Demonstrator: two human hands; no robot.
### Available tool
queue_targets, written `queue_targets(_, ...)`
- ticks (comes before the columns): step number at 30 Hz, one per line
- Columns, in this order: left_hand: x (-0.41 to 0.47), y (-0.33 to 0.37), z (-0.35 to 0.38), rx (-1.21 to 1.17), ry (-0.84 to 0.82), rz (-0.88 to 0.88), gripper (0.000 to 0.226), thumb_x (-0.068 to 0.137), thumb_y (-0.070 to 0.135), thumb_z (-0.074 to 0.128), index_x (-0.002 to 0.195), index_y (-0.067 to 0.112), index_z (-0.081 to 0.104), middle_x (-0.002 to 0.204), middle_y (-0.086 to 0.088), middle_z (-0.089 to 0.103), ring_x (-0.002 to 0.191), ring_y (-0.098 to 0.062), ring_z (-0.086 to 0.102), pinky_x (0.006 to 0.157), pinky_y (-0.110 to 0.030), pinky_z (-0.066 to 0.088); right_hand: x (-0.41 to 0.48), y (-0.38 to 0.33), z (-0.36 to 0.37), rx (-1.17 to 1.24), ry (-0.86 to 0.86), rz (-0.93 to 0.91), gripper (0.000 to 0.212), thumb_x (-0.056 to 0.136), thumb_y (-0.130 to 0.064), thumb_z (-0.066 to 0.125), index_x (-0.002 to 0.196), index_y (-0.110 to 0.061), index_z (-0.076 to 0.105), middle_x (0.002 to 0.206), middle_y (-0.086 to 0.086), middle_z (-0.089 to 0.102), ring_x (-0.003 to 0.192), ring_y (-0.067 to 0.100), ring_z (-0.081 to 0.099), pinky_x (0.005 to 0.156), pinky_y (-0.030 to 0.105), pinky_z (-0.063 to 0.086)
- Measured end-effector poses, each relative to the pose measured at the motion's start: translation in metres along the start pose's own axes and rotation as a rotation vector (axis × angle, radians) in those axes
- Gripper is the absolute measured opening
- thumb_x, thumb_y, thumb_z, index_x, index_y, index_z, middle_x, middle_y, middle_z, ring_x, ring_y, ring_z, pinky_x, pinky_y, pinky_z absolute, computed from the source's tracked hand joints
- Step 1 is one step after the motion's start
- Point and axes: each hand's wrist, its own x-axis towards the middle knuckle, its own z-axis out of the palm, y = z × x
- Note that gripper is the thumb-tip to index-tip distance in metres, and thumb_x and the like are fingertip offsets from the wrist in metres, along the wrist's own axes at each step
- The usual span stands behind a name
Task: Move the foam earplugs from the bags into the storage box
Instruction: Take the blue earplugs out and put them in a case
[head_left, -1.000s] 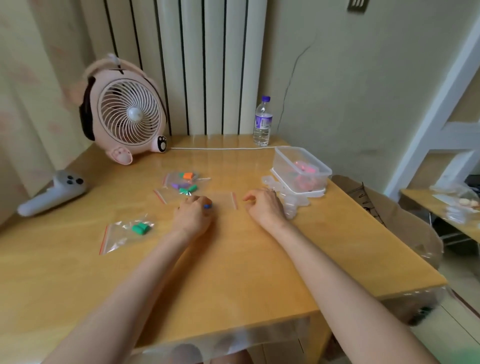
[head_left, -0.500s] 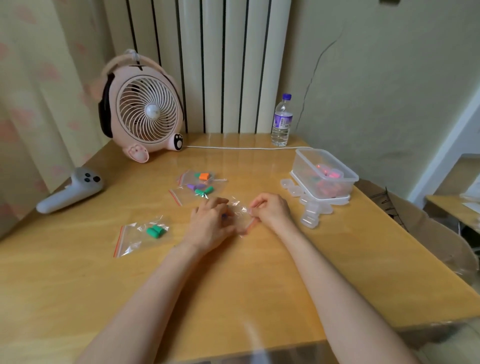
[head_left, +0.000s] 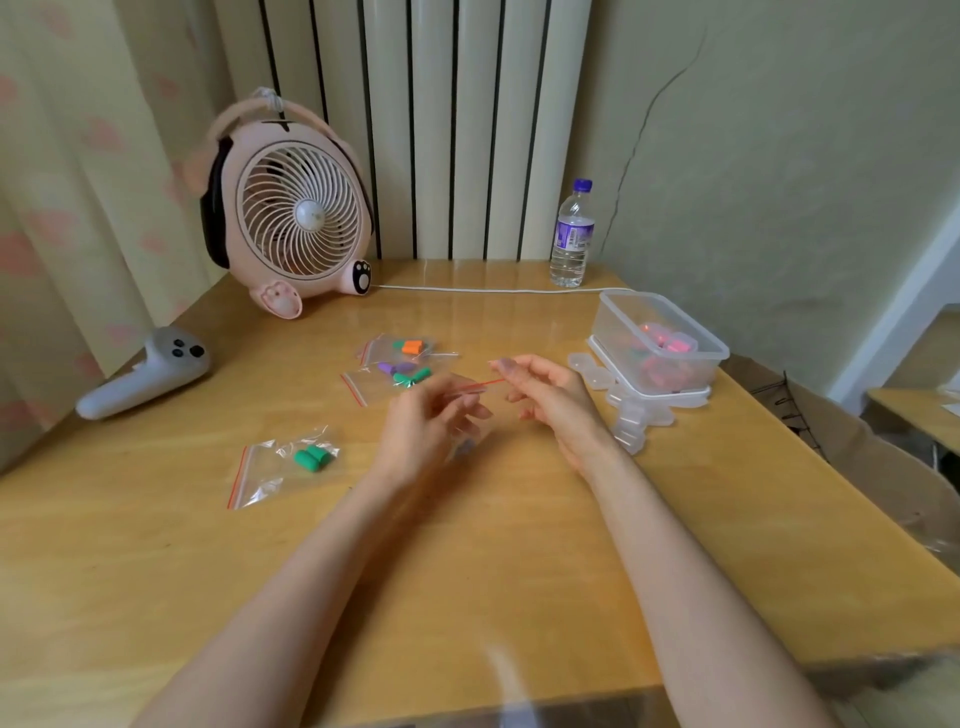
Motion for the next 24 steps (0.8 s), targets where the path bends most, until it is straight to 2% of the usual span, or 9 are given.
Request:
queue_targets(2,0.000,0.003,-0.002,-0.149,-0.001,-0.084,0.014,0.093,0.007,0.052,0.101,0.000,0.062,0.079,-0.005,0.069,0.055,-0.003,0.060,0.055,-0.012,0.046,-0.001,-0.002,-0.001,-0.050,-0.027,-0.073,0.007,0.083,-0.013,0.068,0.090,-0.012,0.069,0.078,-0.002,0.063,0.063,0.005,0.051,0.055,0.017,0.038)
queue_targets(4,-0.001,0.005,-0.003,-0.189,-0.015,-0.097,0.018,0.094,0.009,0.051,0.103,0.000,0.063,0.084,-0.006,0.070,0.059,-0.005,0.062,0.055,-0.013,0.047,-0.001,-0.001,0.000,-0.063,-0.023,-0.086,0.013,0.081,0.000,0.067,0.079,-0.013,0.067,0.069,-0.001,0.063,0.057,0.004,0.051,0.052,0.017,0.036)
queue_targets(6,-0.001,0.007,-0.004,-0.197,-0.017,-0.091,0.019,0.093,0.010,0.052,0.103,0.001,0.065,0.087,-0.003,0.070,0.064,-0.004,0.065,0.056,-0.013,0.048,-0.002,-0.001,0.000,-0.071,-0.013,-0.081,0.019,0.079,0.005,0.065,0.074,-0.013,0.066,0.063,-0.002,0.063,0.053,0.002,0.051,0.051,0.016,0.037)
queue_targets(10,0.000,0.009,-0.006,-0.248,0.021,-0.149,0.012,0.089,0.009,0.058,0.093,0.005,0.069,0.072,0.005,0.072,0.059,-0.001,0.062,0.055,-0.011,0.047,-0.005,-0.005,0.001,-0.071,-0.030,-0.118,0.020,0.079,0.007,0.065,0.075,-0.013,0.065,0.073,0.000,0.065,0.059,-0.004,0.058,0.056,0.008,0.040)
queue_targets(14,0.000,0.008,-0.010,-0.308,0.031,-0.214,0.007,0.083,0.008,0.065,0.077,0.008,0.068,0.063,0.005,0.069,0.056,-0.003,0.059,0.052,-0.013,0.046,-0.005,-0.007,0.002,-0.039,-0.105,-0.161,0.022,0.079,0.009,0.063,0.082,-0.012,0.065,0.081,0.003,0.064,0.067,0.002,0.060,0.064,0.013,0.048)
queue_targets(19,-0.001,0.011,-0.012,-0.375,0.054,-0.280,0.025,0.077,-0.001,0.068,0.059,0.009,0.055,0.051,0.004,0.062,0.046,-0.005,0.055,0.045,-0.013,0.043,-0.006,-0.004,0.004,-0.064,-0.223,-0.176,0.026,0.077,0.014,0.062,0.084,-0.011,0.064,0.084,0.006,0.063,0.076,0.016,0.057,0.063,0.019,0.051)
queue_targets(24,-0.004,0.015,-0.009,-0.426,0.058,-0.278,0.033,0.077,-0.012,0.064,0.059,0.006,0.044,0.045,0.003,0.061,0.040,-0.002,0.057,0.039,-0.012,0.041,-0.006,-0.004,0.005,-0.042,-0.254,-0.172,0.027,0.075,0.018,0.062,0.079,-0.009,0.059,0.076,0.005,0.059,0.066,0.005,0.059,0.062,0.019,0.051)
